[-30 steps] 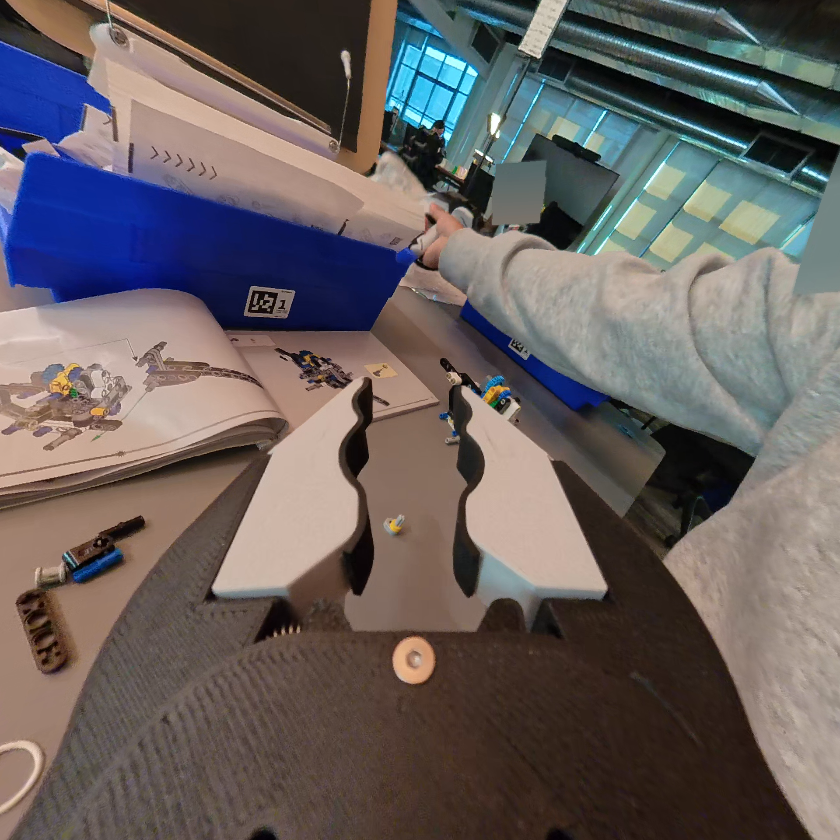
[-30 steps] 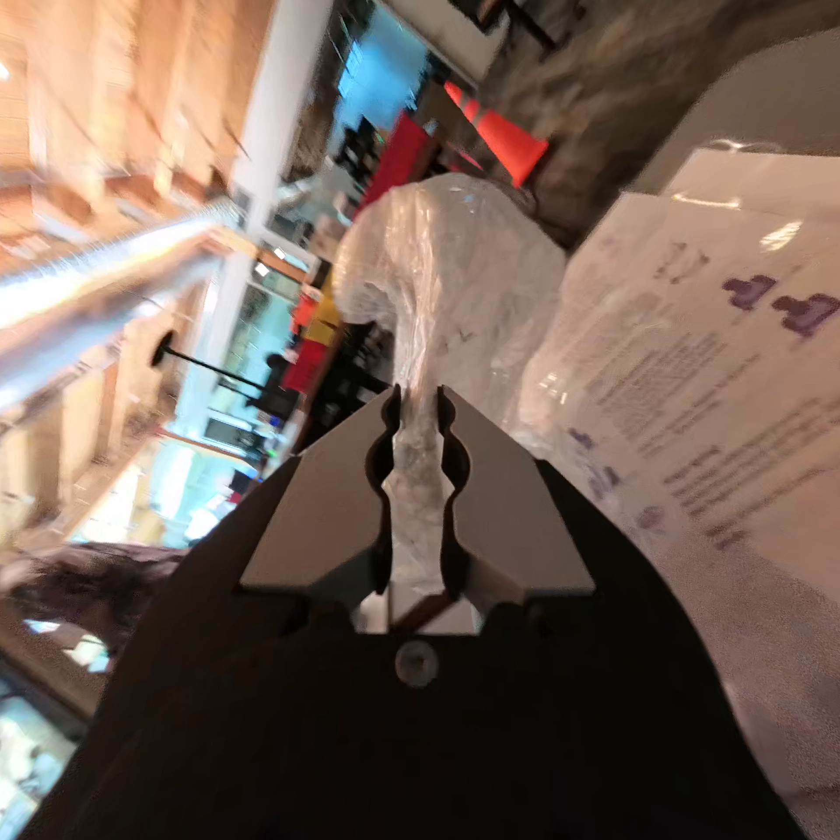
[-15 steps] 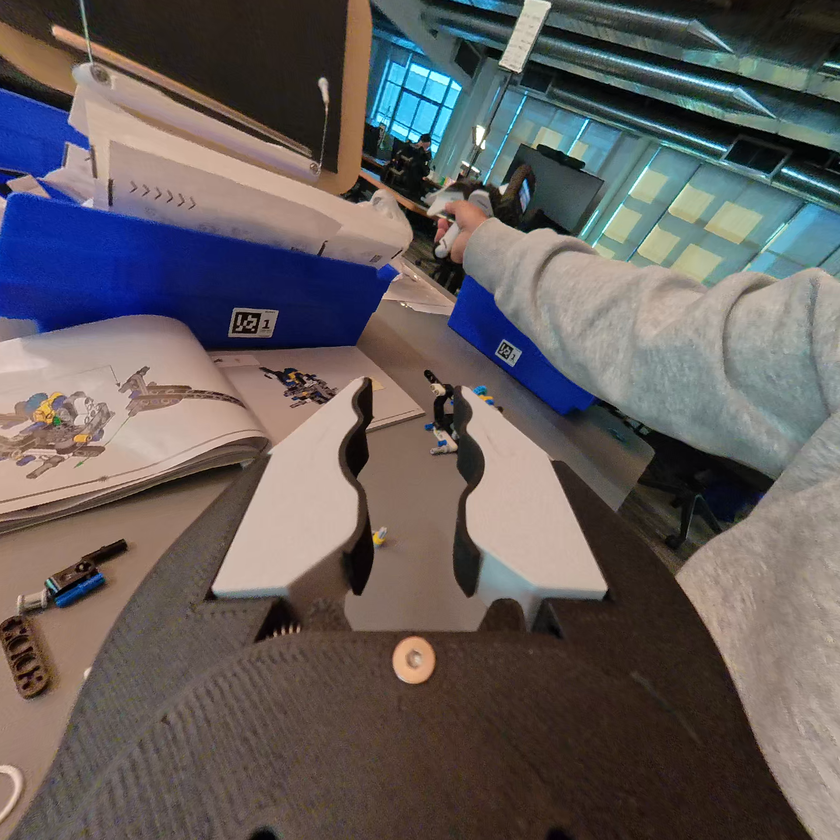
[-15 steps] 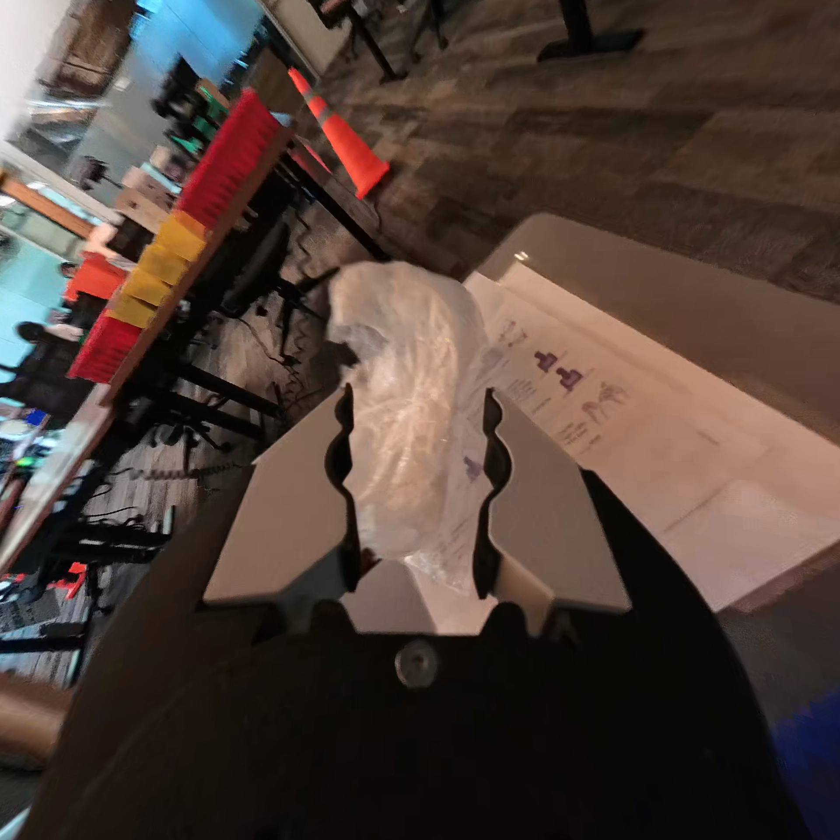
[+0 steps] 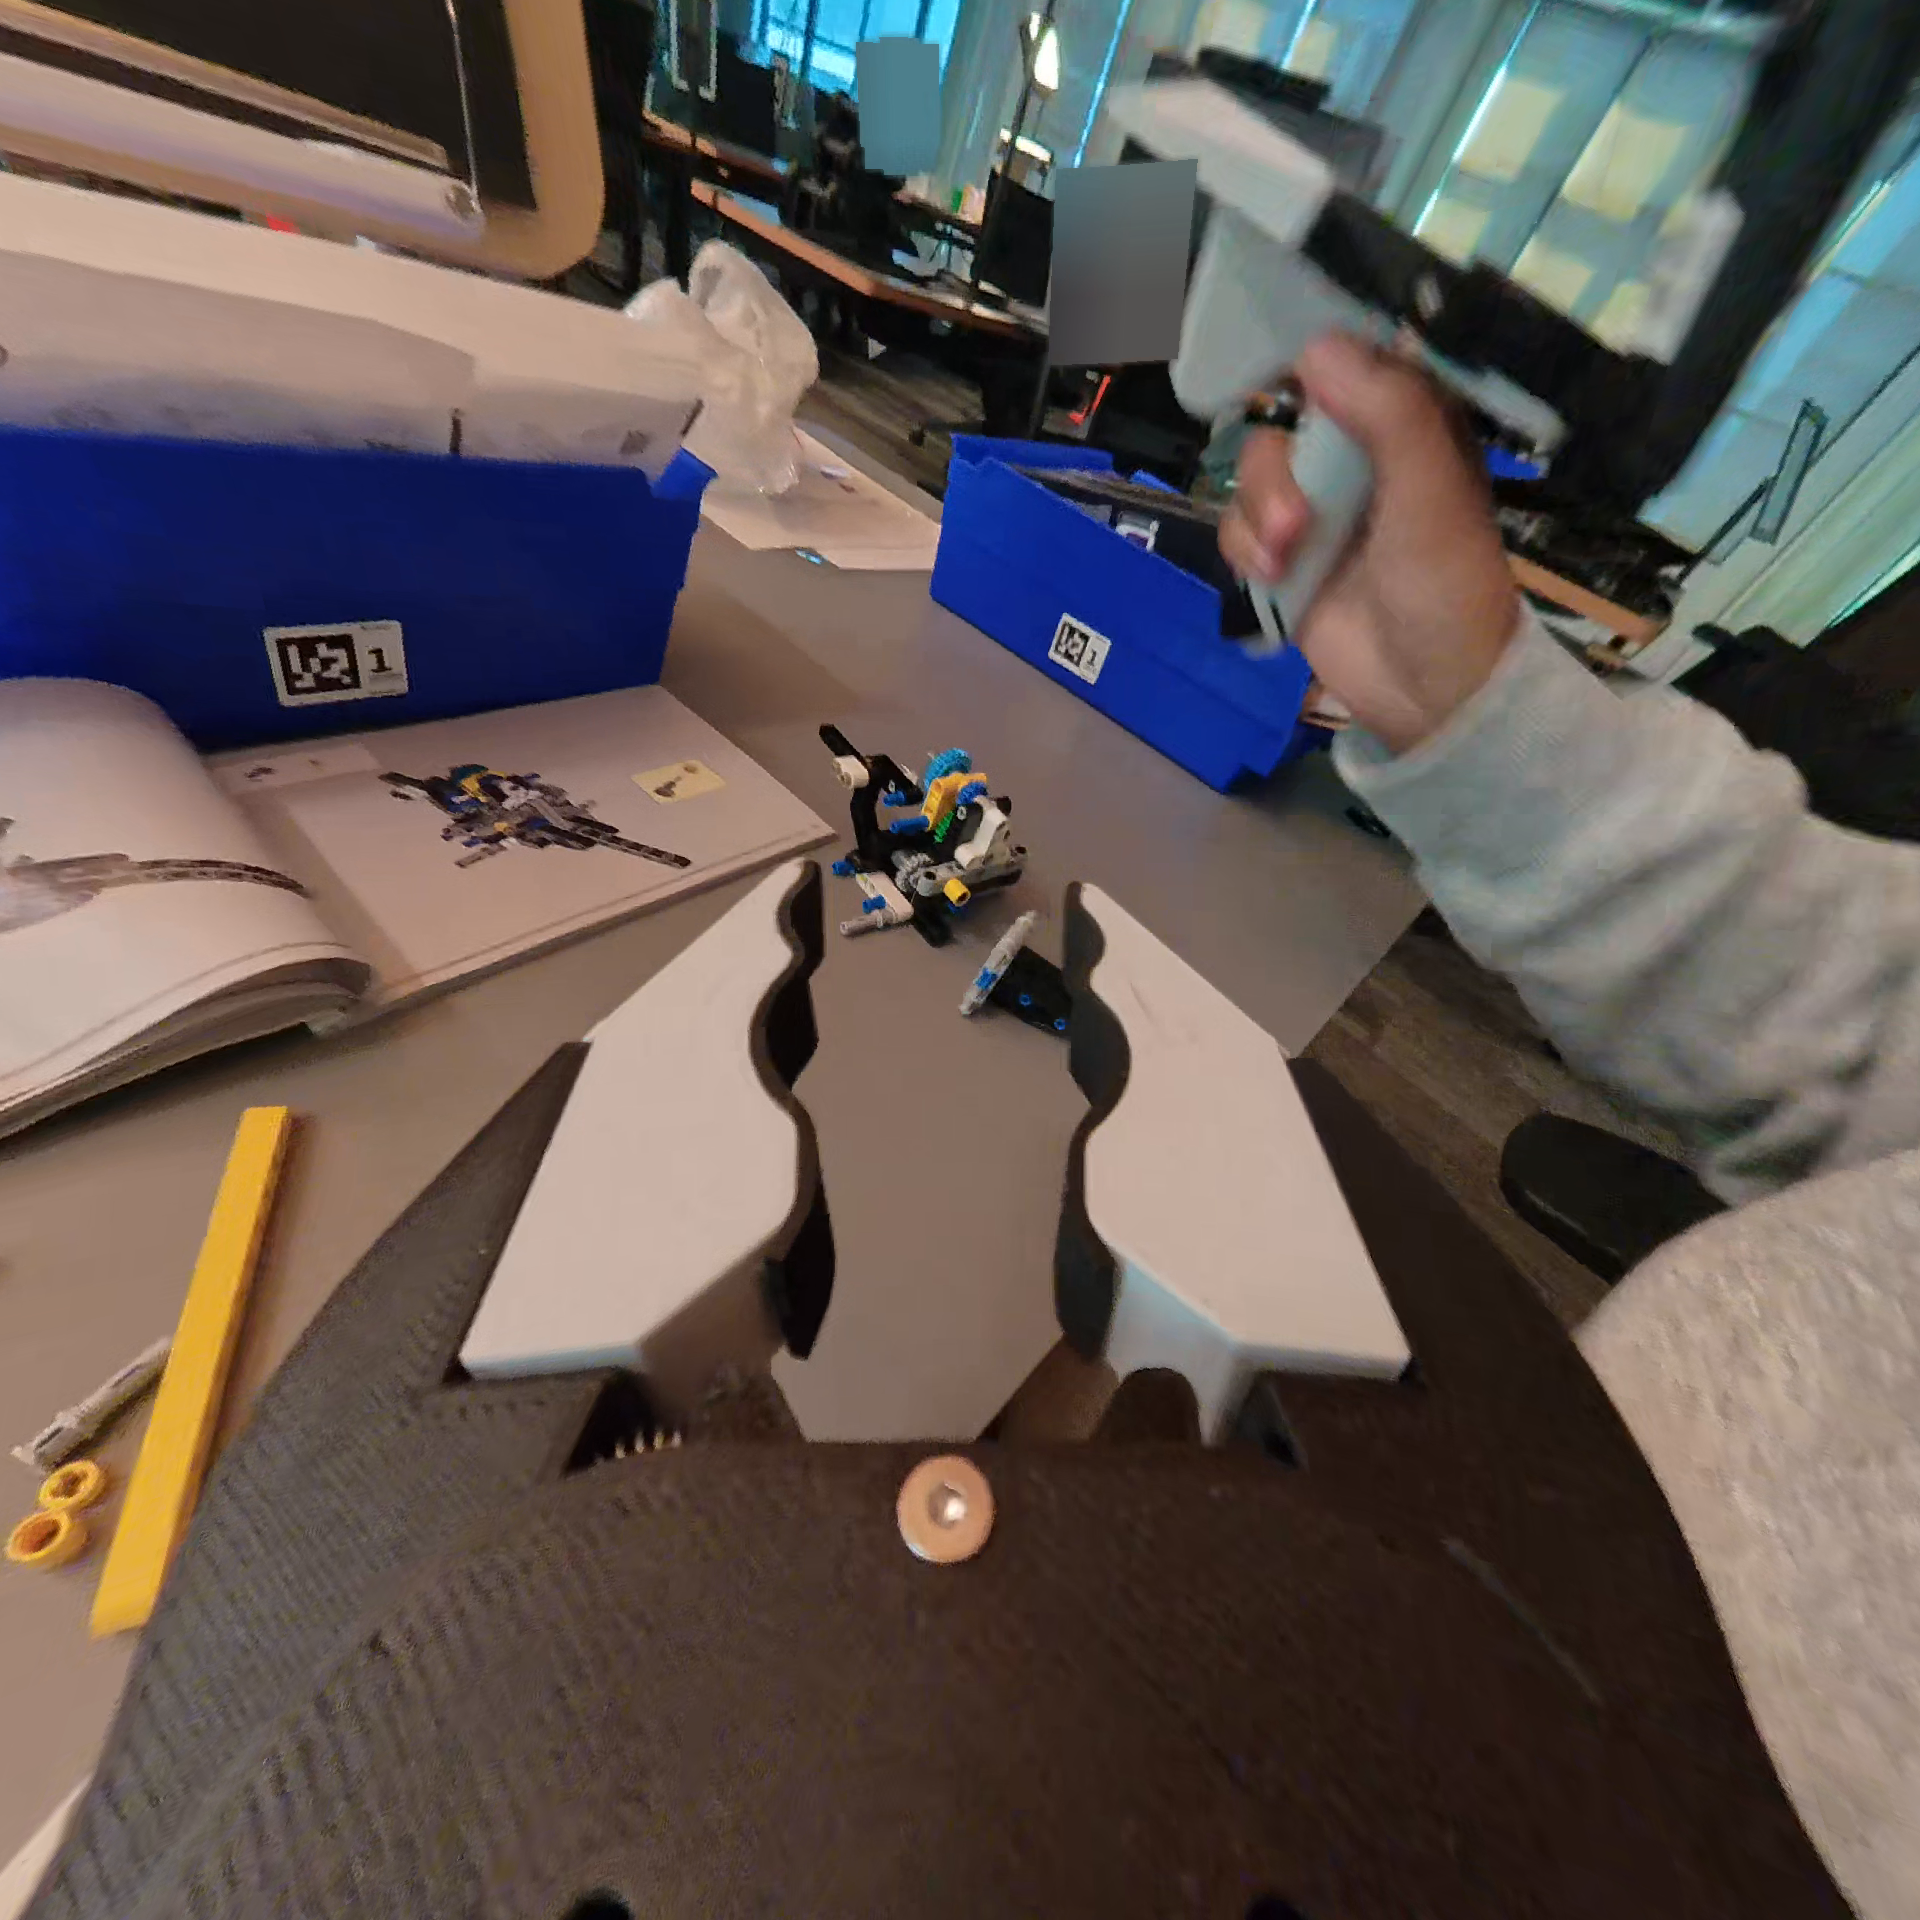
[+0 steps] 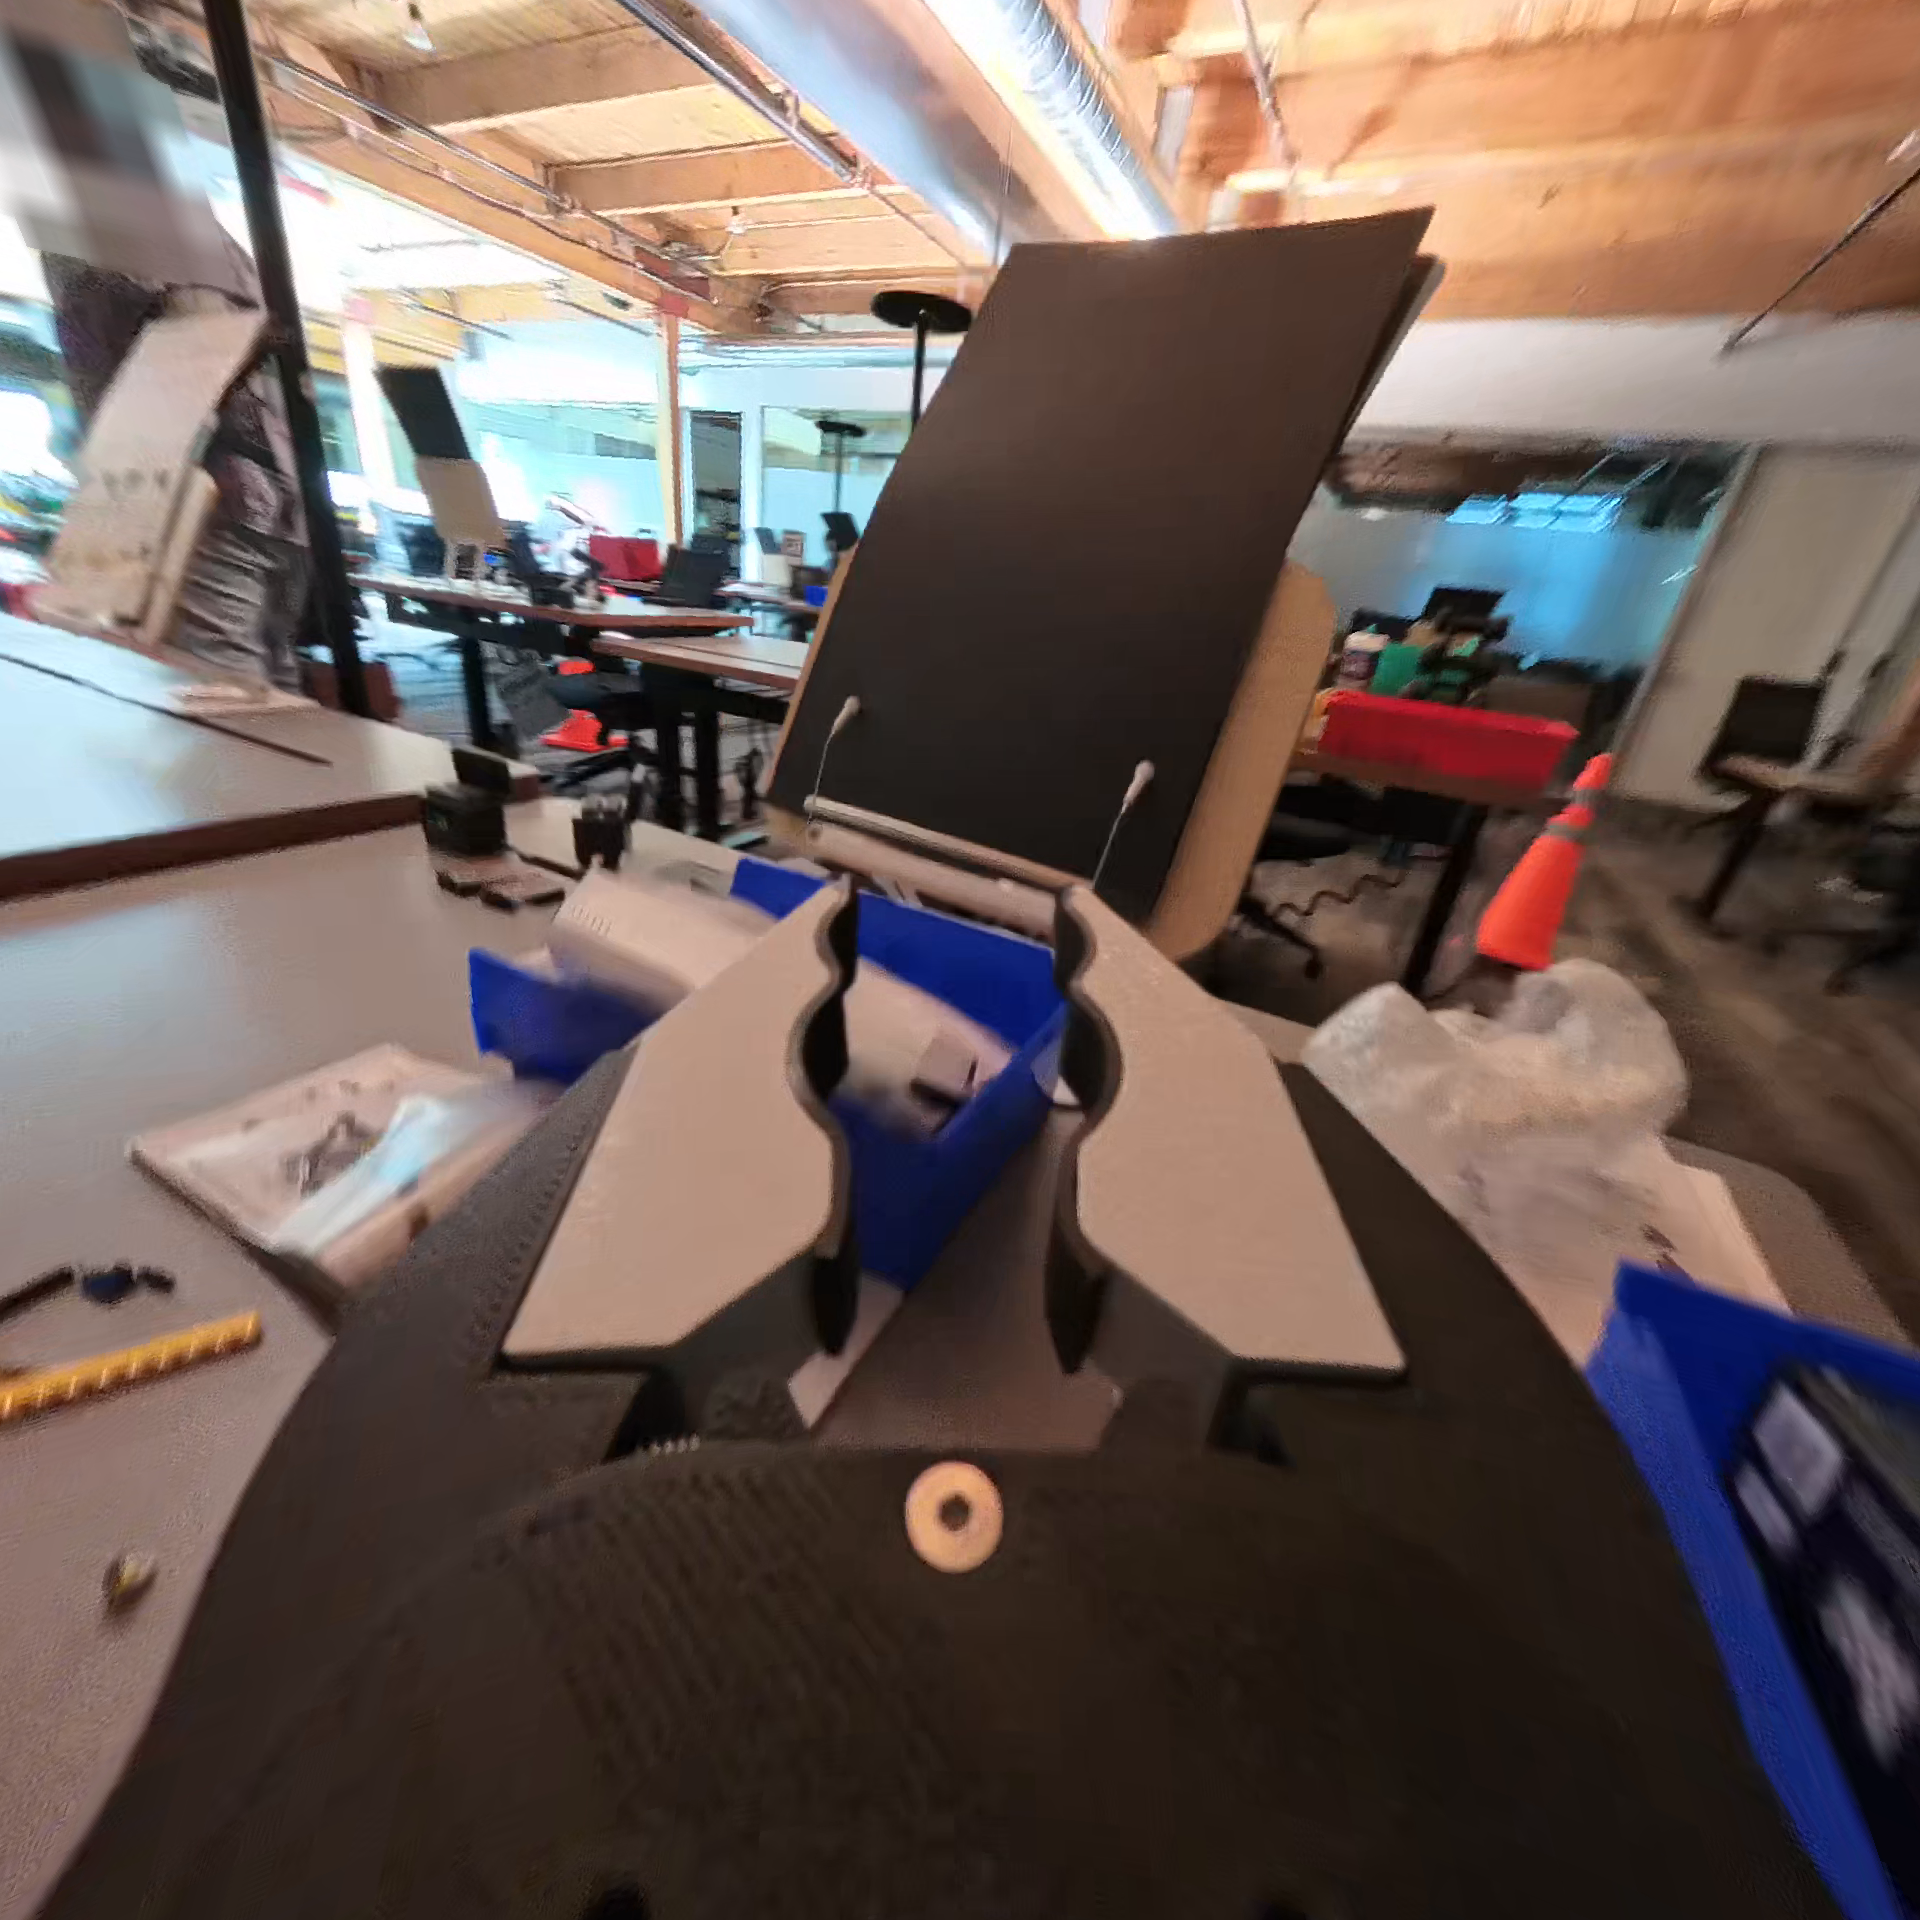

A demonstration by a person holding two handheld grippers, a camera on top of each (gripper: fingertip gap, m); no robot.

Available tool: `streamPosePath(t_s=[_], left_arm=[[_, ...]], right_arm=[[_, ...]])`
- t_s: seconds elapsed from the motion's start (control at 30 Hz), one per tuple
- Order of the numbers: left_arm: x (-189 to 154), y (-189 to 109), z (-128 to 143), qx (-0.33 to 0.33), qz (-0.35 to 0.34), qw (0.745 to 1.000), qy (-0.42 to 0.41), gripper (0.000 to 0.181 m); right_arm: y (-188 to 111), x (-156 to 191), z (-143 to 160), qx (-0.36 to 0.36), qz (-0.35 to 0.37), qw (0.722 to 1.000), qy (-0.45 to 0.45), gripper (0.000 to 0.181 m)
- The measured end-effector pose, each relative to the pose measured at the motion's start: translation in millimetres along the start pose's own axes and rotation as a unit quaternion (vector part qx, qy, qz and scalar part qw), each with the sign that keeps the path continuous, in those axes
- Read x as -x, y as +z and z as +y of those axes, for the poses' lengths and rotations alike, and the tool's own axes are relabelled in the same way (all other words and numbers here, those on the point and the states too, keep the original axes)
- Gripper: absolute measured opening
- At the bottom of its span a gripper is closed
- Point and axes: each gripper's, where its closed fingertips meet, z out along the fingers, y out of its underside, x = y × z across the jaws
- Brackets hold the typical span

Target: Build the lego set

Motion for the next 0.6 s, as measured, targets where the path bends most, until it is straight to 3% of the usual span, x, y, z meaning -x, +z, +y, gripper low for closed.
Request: streamPosePath(t_s=[0.1, 0.2, 0.27, 0.37, 0.43, 0.5, 0.6], left_arm=[[10.3, 10.1, 17.6, 0.024, -0.036, 0.999, 0.033, 0.068], [13.6, 17.7, 35.5, 0.054, -0.034, 0.997, 0.032, 0.082], [9.8, 23.2, 37.8, 0.048, -0.018, 0.999, 0.019, 0.084], [2.5, 33.3, 41.0, 0.049, 0.003, 0.999, 0.019, 0.085], [-0.7, 39.1, 44.4, 0.053, 0.008, 0.998, 0.031, 0.079], [-4.0, 44.6, 47.2, 0.058, 0.020, 0.998, 0.030, 0.069], [-3.3, 54.2, 51.9, 0.075, 0.036, 0.996, 0.019, 0.056]], right_arm=[[-64.2, 37.6, 26.5, -0.055, 0.065, 0.996, -0.035, 0.020], [-98.2, 66.8, 61.4, -0.020, 0.051, 0.998, 0.016, 0.033], [-107.1, 80.0, 84.9, 0.026, 0.027, 0.998, 0.056, 0.047], [-115.3, 74.8, 106.6, 0.058, 0.037, 0.995, 0.069, 0.046], [-112.0, 81.7, 122.6, 0.093, -0.007, 0.993, 0.072, 0.031], [-110.0, 91.4, 143.3, 0.138, -0.060, 0.984, 0.091, 0.028], [-109.0, 96.7, 151.0, 0.166, -0.117, 0.966, 0.159, 0.028]])
